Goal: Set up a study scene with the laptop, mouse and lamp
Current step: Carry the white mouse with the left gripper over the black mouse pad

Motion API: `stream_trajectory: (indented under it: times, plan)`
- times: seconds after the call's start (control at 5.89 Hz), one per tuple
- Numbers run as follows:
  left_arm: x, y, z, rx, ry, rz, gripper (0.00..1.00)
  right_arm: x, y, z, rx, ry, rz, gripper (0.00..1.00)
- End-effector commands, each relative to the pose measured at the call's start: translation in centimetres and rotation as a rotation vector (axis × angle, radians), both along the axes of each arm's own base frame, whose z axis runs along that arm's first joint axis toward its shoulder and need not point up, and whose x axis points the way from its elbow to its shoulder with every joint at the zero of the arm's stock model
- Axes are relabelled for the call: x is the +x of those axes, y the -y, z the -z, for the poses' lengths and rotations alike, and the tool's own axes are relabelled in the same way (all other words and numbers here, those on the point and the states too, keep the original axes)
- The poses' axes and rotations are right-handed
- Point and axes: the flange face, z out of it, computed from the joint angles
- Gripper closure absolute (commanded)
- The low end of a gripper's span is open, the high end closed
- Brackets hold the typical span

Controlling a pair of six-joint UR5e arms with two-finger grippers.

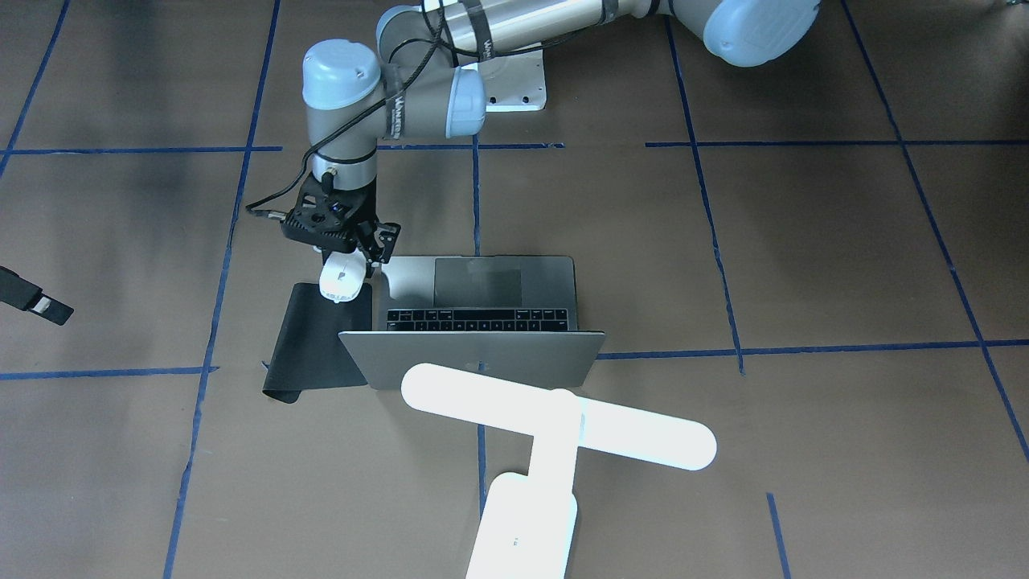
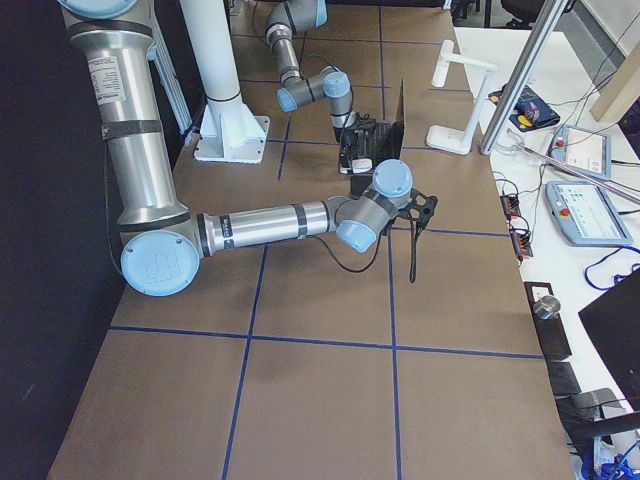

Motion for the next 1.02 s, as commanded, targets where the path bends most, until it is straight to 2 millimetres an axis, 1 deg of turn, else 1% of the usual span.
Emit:
stream_trajectory:
  times: [0.0,0.17,0.51,0.68,0.85]
  plan:
    - [3.4,1.4,2.1,-0.039,0.018,0.02,0.71,-0.2,0.0,0.0,0.0,-0.002,0.001,0.0]
    - [4.3,1.8,0.6,-0.037,0.019,0.024,0.71,-0.2,0.0,-0.3,-0.002,-0.007,-0.003,0.0]
    - [4.8,2.4,0.3,-0.01,0.002,0.058,0.7,-1.0,-0.2,-0.3,-0.001,-0.008,0.009,0.0]
    - [4.7,2.8,0.4,0.016,-0.021,0.087,0.64,-1.1,-0.3,-0.1,-0.001,-0.002,0.017,0.0]
    - [4.7,3.1,0.4,0.024,-0.043,0.123,0.6,-1.1,-0.3,-0.3,-0.003,-0.006,0.012,0.0]
